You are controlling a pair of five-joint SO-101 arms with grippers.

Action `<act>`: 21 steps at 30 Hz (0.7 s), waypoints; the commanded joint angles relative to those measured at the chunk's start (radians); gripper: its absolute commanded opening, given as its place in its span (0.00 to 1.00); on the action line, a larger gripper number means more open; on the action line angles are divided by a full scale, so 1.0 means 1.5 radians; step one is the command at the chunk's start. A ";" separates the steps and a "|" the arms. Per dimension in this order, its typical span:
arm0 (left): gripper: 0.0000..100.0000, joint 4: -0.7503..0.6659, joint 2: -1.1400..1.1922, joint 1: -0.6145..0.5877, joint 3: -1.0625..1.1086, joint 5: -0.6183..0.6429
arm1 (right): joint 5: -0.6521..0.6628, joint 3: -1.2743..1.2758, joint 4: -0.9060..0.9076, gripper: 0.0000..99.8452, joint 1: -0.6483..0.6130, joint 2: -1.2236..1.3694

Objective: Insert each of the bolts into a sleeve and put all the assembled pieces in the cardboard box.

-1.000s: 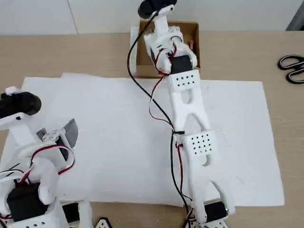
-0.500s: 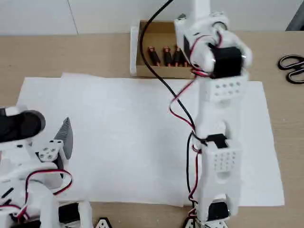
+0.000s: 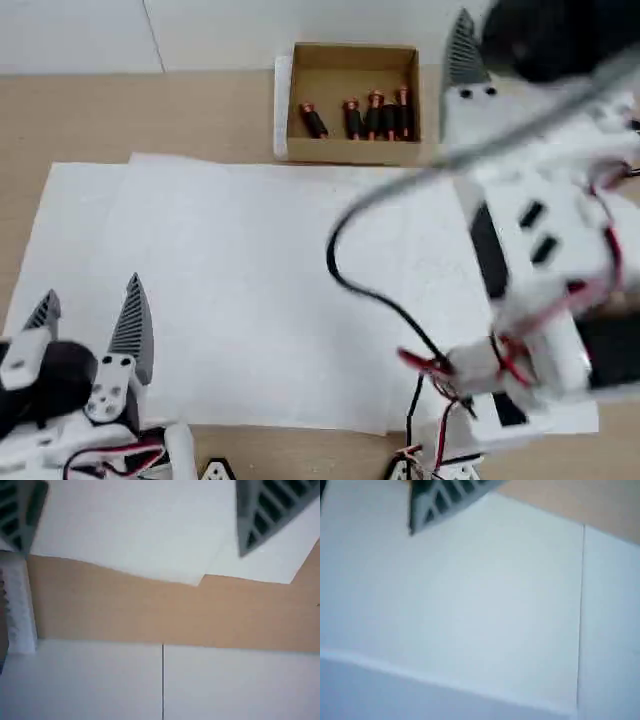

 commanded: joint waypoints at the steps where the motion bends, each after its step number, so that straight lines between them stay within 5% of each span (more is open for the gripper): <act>1: 0.25 -0.016 -0.043 0.000 -0.020 0.013 | 0.006 0.034 0.010 0.12 0.008 -0.107; 13: 0.25 -0.012 -0.102 -0.001 -0.015 0.013 | 0.006 0.714 0.003 0.12 0.098 -0.535; 21: 0.25 -0.012 -0.103 -0.002 0.114 0.013 | 0.006 1.117 -0.028 0.12 0.100 -0.735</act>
